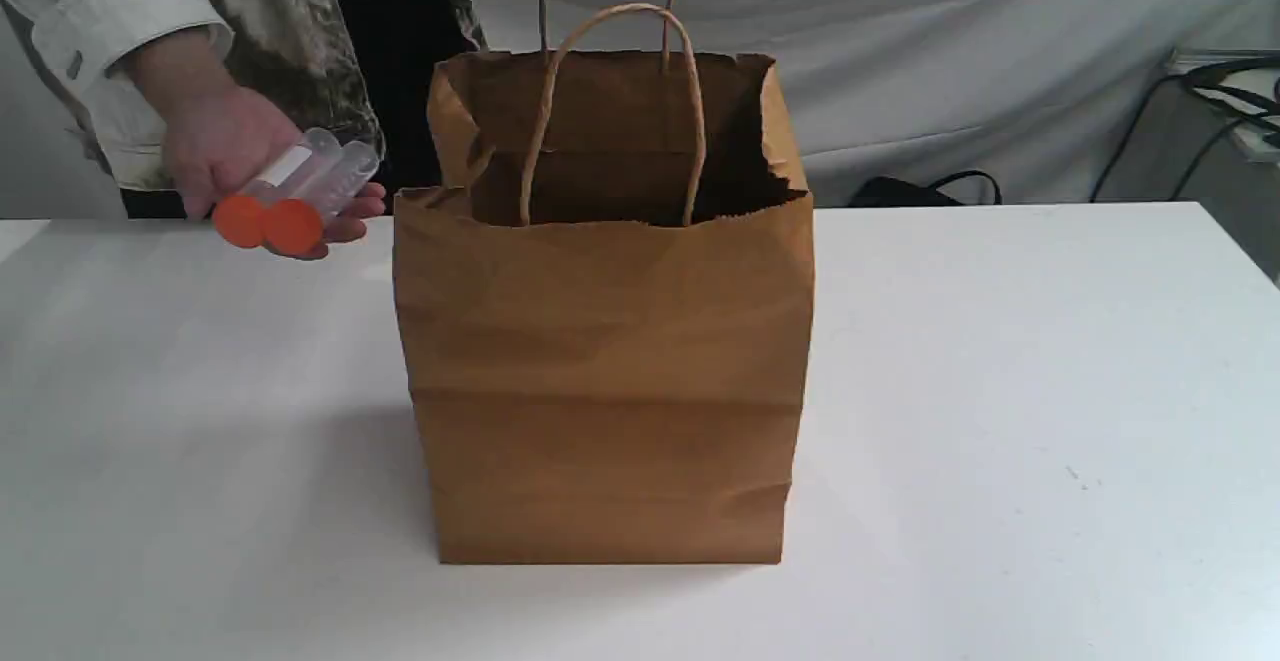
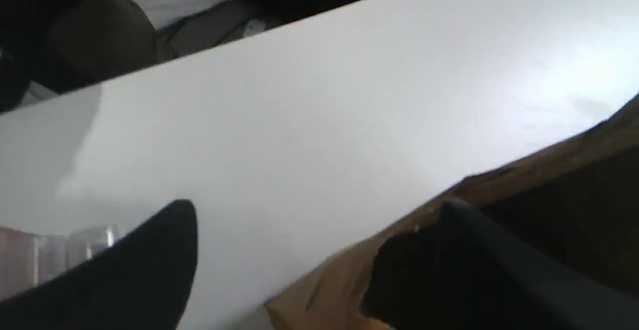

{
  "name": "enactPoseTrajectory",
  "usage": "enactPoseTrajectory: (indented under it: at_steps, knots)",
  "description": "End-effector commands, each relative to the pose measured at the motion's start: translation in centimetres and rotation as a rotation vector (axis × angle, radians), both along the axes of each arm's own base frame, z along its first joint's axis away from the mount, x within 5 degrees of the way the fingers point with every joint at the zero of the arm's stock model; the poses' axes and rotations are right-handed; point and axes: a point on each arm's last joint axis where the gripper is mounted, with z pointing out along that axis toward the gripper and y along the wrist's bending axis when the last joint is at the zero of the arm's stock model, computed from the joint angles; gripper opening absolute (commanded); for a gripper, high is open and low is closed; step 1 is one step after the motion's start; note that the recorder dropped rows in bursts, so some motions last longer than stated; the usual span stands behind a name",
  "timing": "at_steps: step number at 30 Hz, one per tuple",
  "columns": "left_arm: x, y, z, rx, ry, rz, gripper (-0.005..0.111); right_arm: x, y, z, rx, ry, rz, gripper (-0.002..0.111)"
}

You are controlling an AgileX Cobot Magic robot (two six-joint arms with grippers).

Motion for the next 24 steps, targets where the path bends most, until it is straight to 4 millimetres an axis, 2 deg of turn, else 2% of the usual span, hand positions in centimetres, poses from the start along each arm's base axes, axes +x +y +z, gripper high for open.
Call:
enactPoseTrajectory:
  at_steps: [1, 5, 9, 16, 19, 24]
  knots:
    - [-0.2, -0.4, -2.1, 0.013, 0.077, 0.003, 0.068, 0.0, 0.0, -0.2, -0.01, 0.01, -0.001, 0.0]
    - [-0.3, -0.4, -3.6, 0.04, 0.11, -0.039, 0.068, 0.0, 0.0, -0.2, -0.006, 0.011, 0.001, 0.0]
    - [-0.3, -0.5, -3.6, 0.036, 0.101, -0.067, 0.068, 0.0, 0.0, -0.2, -0.003, 0.011, 0.002, 0.0]
    - [-0.7, -1.8, -3.0, -0.115, 0.119, -0.114, 0.068, 0.0, 0.0, -0.2, 0.001, 0.006, 0.004, 0.0]
    - [-0.7, -1.8, -3.0, -0.11, 0.116, -0.12, 0.068, 0.0, 0.0, -0.1, 0.001, -0.004, 0.005, 0.0]
    - [0.0, -1.6, -4.6, -0.063, 0.142, -0.103, 0.068, 0.0, 0.0, -0.1, 0.005, -0.005, 0.007, 0.0]
